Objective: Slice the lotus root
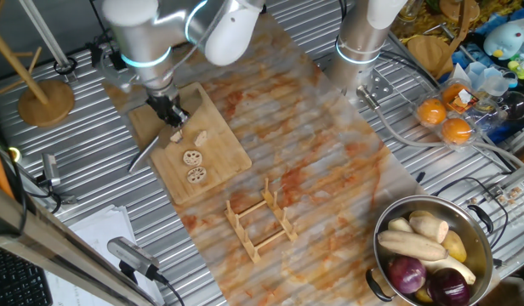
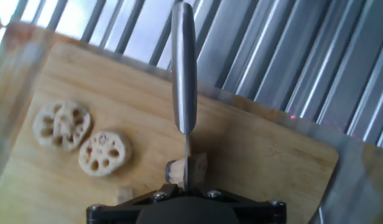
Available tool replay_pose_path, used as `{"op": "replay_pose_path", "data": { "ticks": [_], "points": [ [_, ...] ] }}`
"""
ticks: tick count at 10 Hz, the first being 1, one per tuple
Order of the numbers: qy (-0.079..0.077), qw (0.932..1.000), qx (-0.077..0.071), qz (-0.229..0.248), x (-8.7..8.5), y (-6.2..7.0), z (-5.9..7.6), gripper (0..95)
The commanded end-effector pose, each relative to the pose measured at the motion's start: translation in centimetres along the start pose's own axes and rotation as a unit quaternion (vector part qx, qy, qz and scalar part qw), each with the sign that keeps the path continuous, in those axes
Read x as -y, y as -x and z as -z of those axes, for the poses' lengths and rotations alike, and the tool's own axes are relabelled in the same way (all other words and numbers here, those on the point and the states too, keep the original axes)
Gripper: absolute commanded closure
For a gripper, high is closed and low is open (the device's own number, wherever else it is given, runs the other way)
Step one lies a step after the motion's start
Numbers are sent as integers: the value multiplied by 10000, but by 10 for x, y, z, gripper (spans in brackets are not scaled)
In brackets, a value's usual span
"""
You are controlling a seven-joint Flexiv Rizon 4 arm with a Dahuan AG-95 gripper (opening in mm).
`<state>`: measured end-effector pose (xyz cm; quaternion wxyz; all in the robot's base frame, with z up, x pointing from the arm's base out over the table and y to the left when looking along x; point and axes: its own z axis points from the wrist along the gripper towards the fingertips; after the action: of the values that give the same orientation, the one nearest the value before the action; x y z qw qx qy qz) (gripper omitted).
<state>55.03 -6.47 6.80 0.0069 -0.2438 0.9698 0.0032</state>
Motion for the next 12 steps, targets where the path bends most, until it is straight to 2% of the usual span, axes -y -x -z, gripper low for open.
{"op": "replay_pose_path", "data": {
  "ticks": [1,2,3,4,5,6,7,9,10,11,12],
  "points": [
    [388,9989,-14,264,14,-4,-14,950],
    [566,9981,-39,236,15,-1,-13,950],
    [616,9978,-134,224,17,3,-11,950],
    [466,9984,-184,253,19,4,-14,950],
    [550,9979,-248,245,23,5,-19,950],
    [538,9977,-290,306,25,6,-23,950],
    [617,9973,-266,296,25,8,-24,950],
    [615,9972,-258,351,25,20,-25,950],
    [575,9972,-195,431,24,29,-26,950],
    [593,9971,-167,454,24,31,-25,950],
    [544,9971,-66,526,24,33,-23,950]
  ]
}}
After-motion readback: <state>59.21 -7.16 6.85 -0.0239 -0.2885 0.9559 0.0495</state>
